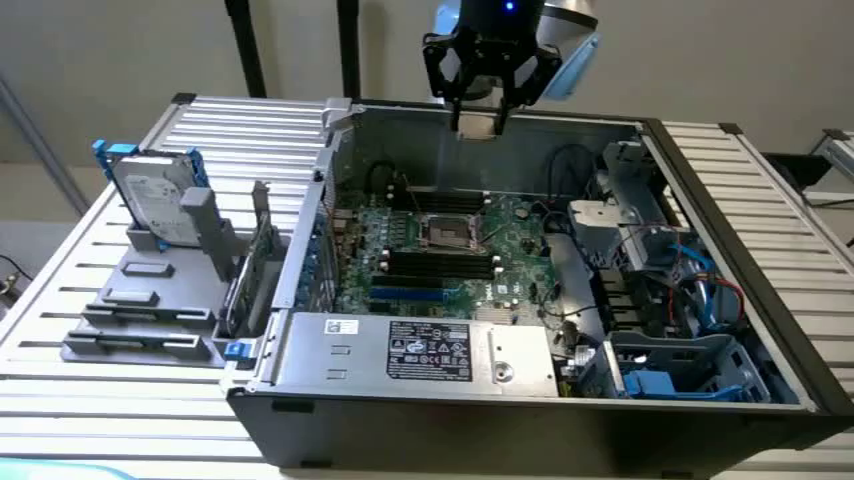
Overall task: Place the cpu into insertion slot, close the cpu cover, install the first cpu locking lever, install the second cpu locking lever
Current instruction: 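Place the cpu into insertion slot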
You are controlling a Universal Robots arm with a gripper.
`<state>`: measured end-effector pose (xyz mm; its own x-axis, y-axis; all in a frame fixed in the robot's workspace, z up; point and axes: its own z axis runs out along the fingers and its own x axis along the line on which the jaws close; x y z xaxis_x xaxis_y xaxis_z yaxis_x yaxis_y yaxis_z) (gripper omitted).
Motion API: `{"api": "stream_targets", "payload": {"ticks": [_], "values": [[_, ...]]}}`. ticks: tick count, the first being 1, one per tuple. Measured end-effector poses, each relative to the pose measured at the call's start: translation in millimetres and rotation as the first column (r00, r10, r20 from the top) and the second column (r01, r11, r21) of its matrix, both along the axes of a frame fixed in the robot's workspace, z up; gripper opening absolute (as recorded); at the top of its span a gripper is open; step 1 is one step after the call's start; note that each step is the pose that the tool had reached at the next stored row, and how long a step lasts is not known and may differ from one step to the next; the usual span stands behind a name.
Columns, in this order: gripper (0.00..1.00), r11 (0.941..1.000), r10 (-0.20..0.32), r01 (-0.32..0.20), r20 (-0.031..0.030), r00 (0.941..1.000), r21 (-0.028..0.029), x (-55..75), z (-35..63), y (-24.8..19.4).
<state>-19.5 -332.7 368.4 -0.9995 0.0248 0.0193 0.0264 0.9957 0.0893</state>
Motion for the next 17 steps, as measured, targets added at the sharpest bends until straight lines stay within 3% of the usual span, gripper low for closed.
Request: {"api": "stream_targets", "payload": {"ticks": [17], "values": [[0.54, 1.0000, 0.000, 0.000, 0.0000, 1.0000, 0.0000, 0.0, 0.0, 0.0]]}}
